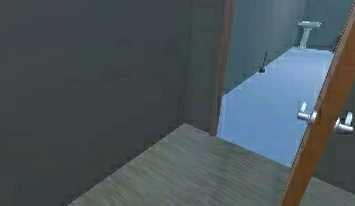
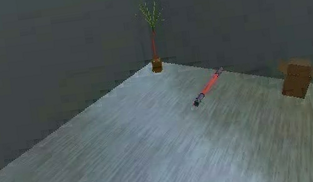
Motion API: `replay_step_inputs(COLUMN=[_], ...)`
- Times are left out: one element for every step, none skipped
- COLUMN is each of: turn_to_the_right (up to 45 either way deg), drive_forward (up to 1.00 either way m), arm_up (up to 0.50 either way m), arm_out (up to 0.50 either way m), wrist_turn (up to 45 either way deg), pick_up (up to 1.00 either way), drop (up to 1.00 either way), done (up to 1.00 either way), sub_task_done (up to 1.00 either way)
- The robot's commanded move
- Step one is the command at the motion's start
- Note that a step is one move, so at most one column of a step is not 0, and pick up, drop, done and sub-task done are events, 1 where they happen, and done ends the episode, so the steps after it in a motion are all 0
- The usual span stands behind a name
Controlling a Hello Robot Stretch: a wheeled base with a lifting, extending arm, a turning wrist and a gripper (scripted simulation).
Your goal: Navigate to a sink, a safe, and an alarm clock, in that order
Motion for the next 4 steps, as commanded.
replay_step_inputs(turn_to_the_right=[6.0, 0.0, 27.0, 0.0], drive_forward=[0.00, 0.85, 0.00, 0.90], arm_up=[0.00, 0.00, 0.00, 0.00], arm_out=[0.00, 0.00, 0.00, 0.00], wrist_turn=[0.0, 0.0, 0.0, 0.0], pick_up=[0.00, 0.00, 0.00, 0.00], drop=[0.00, 0.00, 0.00, 0.00], done=[0.00, 0.00, 0.00, 0.00], sub_task_done=[0.00, 0.00, 0.00, 0.00])
